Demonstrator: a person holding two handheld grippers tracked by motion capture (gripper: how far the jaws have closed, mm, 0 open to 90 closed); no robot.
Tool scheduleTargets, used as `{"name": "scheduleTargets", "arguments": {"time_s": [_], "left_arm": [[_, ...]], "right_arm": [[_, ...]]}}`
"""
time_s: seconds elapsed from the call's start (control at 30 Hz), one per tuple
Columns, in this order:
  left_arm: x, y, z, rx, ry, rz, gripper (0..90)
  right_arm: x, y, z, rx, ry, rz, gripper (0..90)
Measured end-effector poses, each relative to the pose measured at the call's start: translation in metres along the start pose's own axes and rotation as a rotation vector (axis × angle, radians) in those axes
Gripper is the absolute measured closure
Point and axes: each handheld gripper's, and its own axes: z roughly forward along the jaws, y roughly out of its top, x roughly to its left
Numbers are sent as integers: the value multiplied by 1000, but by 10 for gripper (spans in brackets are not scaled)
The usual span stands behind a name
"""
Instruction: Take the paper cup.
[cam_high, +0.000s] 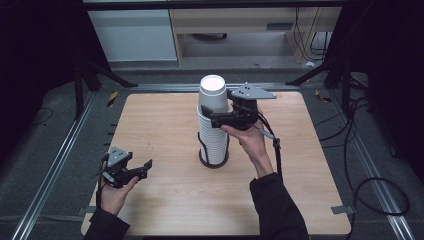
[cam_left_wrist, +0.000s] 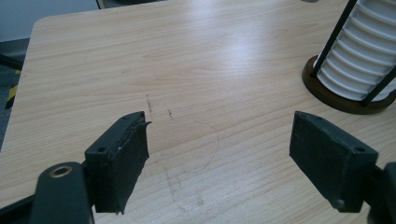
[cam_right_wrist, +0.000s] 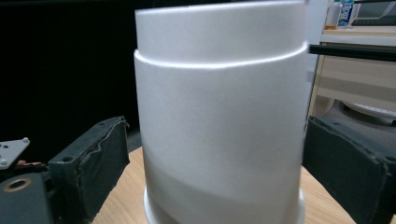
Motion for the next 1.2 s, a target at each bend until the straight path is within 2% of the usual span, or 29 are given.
{"name": "scheduleTargets", "arguments": {"time_s": [0.2,0.5,0.6,1.2], "left_arm": [[-1,-1,1,6,-2,8,190],[-3,0,2,6,-5,8,189],[-2,-1,2,8,-5,7,190],[-2,-1,3,10,-7,2,189]], "right_arm": [[3,-5,11,16,-37,-33,77],[2,-11,21,20,-59,-17,82],[1,-14,21,8,-52,-3,96],[3,-14,19,-3,-66,-26,119]]}}
